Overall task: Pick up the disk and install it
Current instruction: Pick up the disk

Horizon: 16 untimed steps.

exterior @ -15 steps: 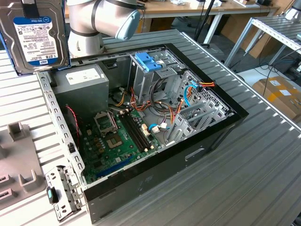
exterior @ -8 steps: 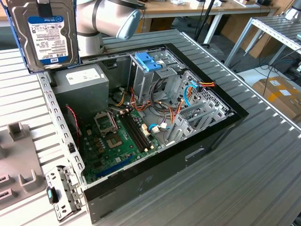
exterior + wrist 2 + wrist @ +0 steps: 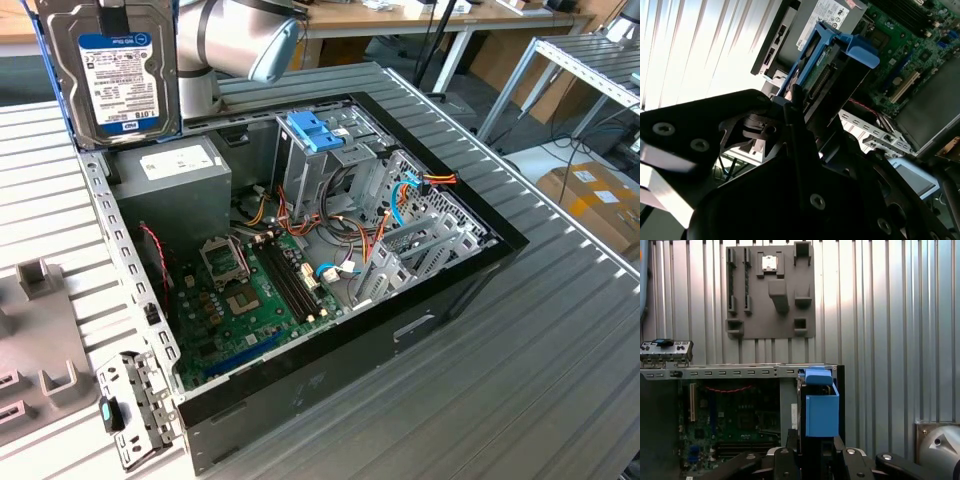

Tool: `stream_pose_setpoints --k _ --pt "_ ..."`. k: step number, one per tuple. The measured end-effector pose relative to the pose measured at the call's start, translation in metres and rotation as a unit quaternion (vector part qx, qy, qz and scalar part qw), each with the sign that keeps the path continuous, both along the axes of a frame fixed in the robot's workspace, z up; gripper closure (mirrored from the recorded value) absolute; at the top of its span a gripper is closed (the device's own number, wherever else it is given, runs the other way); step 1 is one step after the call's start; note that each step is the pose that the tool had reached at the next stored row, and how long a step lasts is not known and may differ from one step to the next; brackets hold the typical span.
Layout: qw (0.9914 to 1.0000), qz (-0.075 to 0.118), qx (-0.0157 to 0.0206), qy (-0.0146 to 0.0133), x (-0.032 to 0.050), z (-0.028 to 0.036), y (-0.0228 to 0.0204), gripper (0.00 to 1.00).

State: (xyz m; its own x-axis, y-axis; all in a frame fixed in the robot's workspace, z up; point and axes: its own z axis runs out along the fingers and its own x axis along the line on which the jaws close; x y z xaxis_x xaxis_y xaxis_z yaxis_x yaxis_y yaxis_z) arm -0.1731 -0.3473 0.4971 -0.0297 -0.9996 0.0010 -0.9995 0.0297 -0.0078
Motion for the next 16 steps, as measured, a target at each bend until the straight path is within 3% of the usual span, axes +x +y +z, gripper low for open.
stream_pose_setpoints --k 5,16 --pt "1.00000 0.000 -0.0001 0.0001 0.0092 0.0001 0.0000 0.65" --pt "1.00000 0.000 0.0000 0.0000 0.0124 0.0000 0.0000 0.65"
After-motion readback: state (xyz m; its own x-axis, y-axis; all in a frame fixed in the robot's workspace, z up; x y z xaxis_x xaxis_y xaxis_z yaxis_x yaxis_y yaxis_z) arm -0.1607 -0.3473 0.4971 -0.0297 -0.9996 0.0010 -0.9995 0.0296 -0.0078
